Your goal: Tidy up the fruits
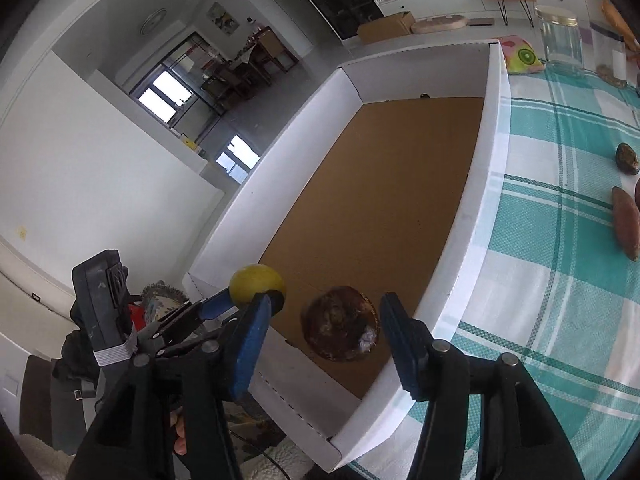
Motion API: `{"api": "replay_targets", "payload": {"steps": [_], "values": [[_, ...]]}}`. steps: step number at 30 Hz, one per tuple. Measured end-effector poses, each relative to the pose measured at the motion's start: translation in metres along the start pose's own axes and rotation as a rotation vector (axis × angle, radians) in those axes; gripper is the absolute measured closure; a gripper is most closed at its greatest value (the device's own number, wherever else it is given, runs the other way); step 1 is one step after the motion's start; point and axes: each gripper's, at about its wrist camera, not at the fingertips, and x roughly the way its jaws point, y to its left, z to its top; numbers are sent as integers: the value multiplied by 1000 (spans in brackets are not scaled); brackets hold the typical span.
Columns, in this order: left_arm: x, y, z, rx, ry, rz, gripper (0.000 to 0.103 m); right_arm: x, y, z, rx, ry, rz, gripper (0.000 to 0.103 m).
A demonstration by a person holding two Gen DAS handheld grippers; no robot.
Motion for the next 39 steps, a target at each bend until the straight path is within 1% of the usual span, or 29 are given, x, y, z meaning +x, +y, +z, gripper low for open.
{"api": "replay_targets", "payload": {"steps": [1,2,4,5,7,9,10,11,13,15,16,18,19,20,21,22,23,25,26,28,29,33,35,37,39], "values": [[-3,-3,0,3,-19,1,30,-8,-4,-1,2,-27,-1,33],[-6,-6,2,7,-41,-3,24,-20,-8,-3,2,-52,-13,33],[-13,-19,3,29,-82,-36,23,-42,-22,-8,0,-100,-50,33],[-17,-27,4,42,-97,-66,23,-55,-31,-13,2,-127,-75,31],[-24,-50,1,76,-115,-145,23,-77,-53,-27,21,-179,-148,23],[-29,-81,-4,138,-117,-236,19,-97,-81,-50,48,-230,-259,12],[-29,-99,-9,175,-112,-276,18,-106,-97,-63,69,-251,-331,10],[-27,-117,-15,214,-99,-312,18,-115,-116,-78,95,-268,-409,9],[-14,-155,-28,279,-42,-368,18,-127,-152,-107,164,-287,-551,9],[2,-188,-42,314,5,-422,18,-139,-187,-135,249,-299,-664,9],[13,-204,-48,327,22,-433,18,-146,-203,-148,292,-303,-707,9],[35,-233,-58,350,45,-434,18,-160,-223,-168,378,-334,-769,9],[46,-246,-62,362,50,-420,18,-172,-231,-175,448,-359,-769,9],[55,-257,-65,372,51,-403,18,-180,-236,-178,490,-387,-756,9],[65,-266,-66,383,51,-386,18,-187,-238,-179,506,-415,-764,8],[72,-271,-69,394,52,-367,18,-191,-239,-182,515,-430,-792,7],[77,-273,-72,401,53,-348,18,-193,-241,-184,529,-429,-817,4],[92,-280,-71,412,49,-317,18,-189,-254,-185,571,-403,-821,4],[98,-281,-72,415,47,-301,18,-187,-257,-185,579,-397,-822,3],[108,-281,-73,419,54,-278,18,-184,-253,-182,559,-398,-849,3],[110,-281,-75,427,31,-268,18,-181,-253,-182,552,-386,-854,3],[110,-286,-77,450,34,-237,17,-173,-254,-179,528,-350,-881,0],[113,-291,-78,469,41,-232,12,-172,-253,-179,525,-344,-889,0],[114,-296,-81,494,45,-213,10,-172,-253,-179,525,-345,-887,0],[114,-296,-82,500,46,-211,9,-172,-253,-179,527,-347,-884,0]]}}
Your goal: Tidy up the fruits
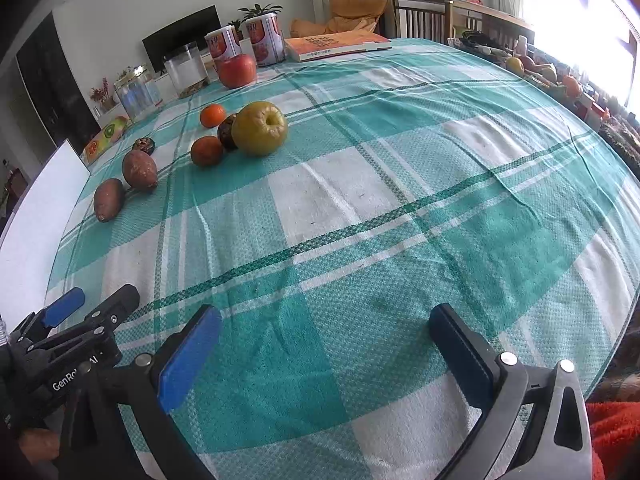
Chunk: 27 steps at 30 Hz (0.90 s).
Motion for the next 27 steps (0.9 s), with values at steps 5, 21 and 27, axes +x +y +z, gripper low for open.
{"api": "replay_targets", "payload": {"steps": [5,21,27], "values": [[1,1,1,1,1,-1,8,0,1,0,-7,3,-8,0],[1,1,1,1,1,-1,8,-13,-3,-1,11,-44,-6,0],[1,1,1,1,1,-1,8,-17,2,0,-12,-59,-41,0]]}}
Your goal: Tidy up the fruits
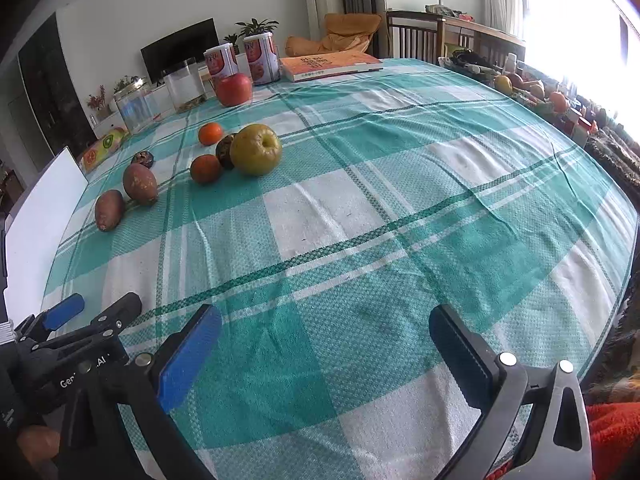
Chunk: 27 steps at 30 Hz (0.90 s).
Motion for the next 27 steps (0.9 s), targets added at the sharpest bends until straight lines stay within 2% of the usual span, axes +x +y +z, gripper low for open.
{"api": "replay_targets", "payload": {"steps": [27], "values": [[-1,0,-1,0,0,0,8,13,-6,-1,31,58,31,0]]}}
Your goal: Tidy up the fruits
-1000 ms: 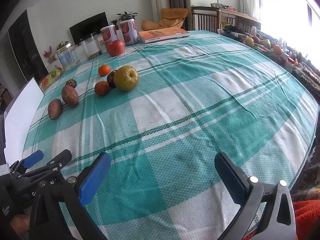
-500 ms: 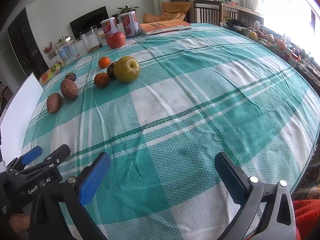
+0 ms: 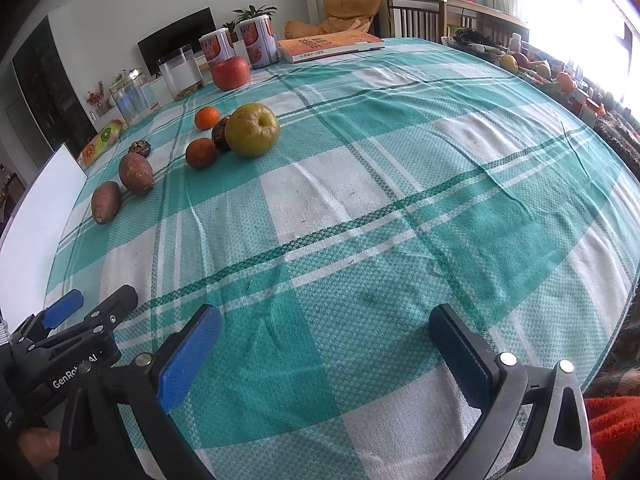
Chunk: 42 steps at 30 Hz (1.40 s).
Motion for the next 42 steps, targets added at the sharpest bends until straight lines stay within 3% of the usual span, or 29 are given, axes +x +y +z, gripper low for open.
{"api": "replay_targets", "payload": {"steps": [7,11,14,17,21,22,23,24,25,26,29,36,39,40,42], "values": [[0,6,1,-16,-7,-48,6,1,3,-1,-15,3,-14,0],[-3,24,6,-83,-21,-113,6,1,3,-1,-14,3,-11,0],[2,50,24,-199,-19,-58,8,1,3,-2,-16,3,-13,0],[7,70,47,-290,-46,-48,8,1,5,-2,-24,4,-21,0],[30,68,82,-249,-1,-22,9,1,5,-2,-24,4,-19,0],[38,66,89,-235,24,-4,13,1,5,-2,-24,4,-20,0],[46,65,93,-228,54,11,34,1,5,-1,-25,4,-20,0],[53,66,97,-229,86,-8,41,1,5,-2,-25,4,-20,0],[60,67,100,-241,117,-40,55,1,5,-2,-24,4,-20,0],[63,67,101,-242,120,-46,59,2,5,-2,-24,4,-20,0],[55,62,94,-205,121,-30,60,2,5,-2,-24,4,-21,0],[5,56,31,-151,164,-142,60,1,6,-1,-21,3,-17,0],[-12,49,10,-86,146,-138,59,1,6,-1,-23,3,-21,0],[-14,48,6,-71,130,-132,57,1,6,-1,-23,3,-23,0],[-14,47,2,-49,92,-103,39,1,7,-1,-24,4,-25,0]]}}
